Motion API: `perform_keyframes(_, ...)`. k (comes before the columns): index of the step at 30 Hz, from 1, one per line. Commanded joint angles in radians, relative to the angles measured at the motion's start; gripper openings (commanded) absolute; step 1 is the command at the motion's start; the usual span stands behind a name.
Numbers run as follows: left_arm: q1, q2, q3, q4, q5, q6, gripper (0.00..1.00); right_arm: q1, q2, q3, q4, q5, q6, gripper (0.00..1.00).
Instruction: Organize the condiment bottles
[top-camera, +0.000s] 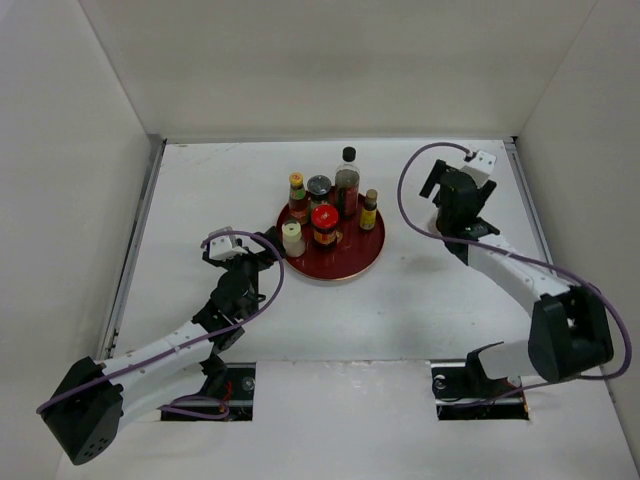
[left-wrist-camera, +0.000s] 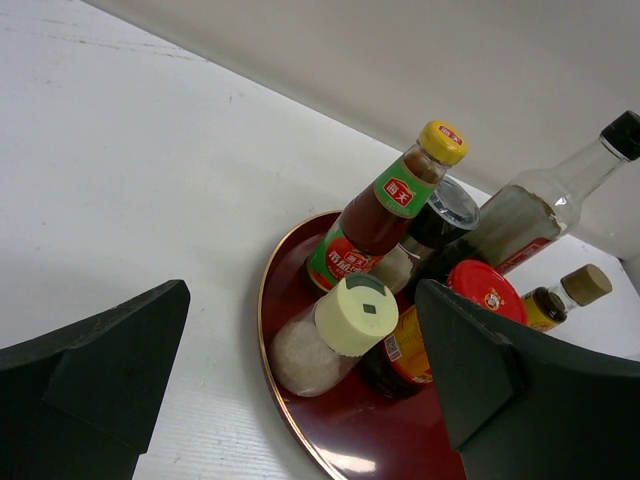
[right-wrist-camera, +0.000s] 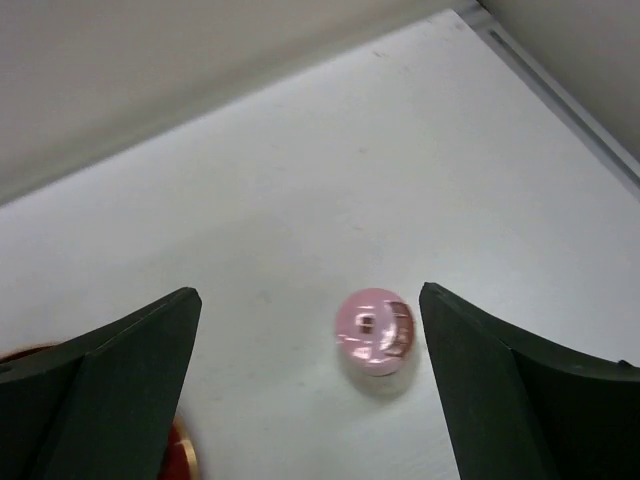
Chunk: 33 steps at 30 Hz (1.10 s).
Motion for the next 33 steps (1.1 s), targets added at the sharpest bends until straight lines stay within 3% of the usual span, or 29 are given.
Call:
perform_keyframes(1, -0.006, -0.008, -0.004, 0.053, 0.006, -0.011, 1.00, -0.050, 0.095, 0.013, -0.076, 0.009, 0.023, 0.98)
perform_keyframes(6, -0.002, -0.005, -0.004, 0.053, 0.006, -0.011, 1.00, -0.099, 0.195, 0.039, -0.044, -0.109, 0.045, 0.93)
perform_keyframes(9, -0.008, -0.011, -0.004, 0.053, 0.006, -0.011, 1.00, -0.113, 0.226, 0.044, -0.004, -0.120, 0.043, 0.79)
perform_keyframes(12, -0.002, -0.008, -0.004, 0.053, 0.006, -0.011, 1.00, -0.115, 0.226, 0.044, 0.019, -0.089, 0.040, 0.51)
perform_keyframes(14, -0.008, -0.011, -0.004, 0.053, 0.006, -0.011, 1.00, -0.089, 0.171, 0.024, 0.019, -0.046, 0.028, 0.47)
perform_keyframes(19, -0.008, 0.001, 0.003, 0.047, 0.006, -0.011, 1.00, 0.092, -0.083, -0.065, -0.068, 0.030, 0.002, 0.45)
perform_keyframes(26, -0.009, 0.013, 0.009, 0.048, 0.012, -0.008, 1.00, 0.414, -0.289, -0.157, -0.228, 0.027, 0.072, 0.45)
perform_keyframes(29, 0.000, 0.038, 0.012, 0.053, 0.012, -0.009, 1.00, 0.535, -0.273, -0.115, -0.206, 0.021, 0.102, 0.45)
perform_keyframes(33, 0.003, 0.047, 0.015, 0.053, 0.006, -0.009, 1.00, 0.586, -0.146, -0.070, -0.040, -0.029, 0.060, 0.45)
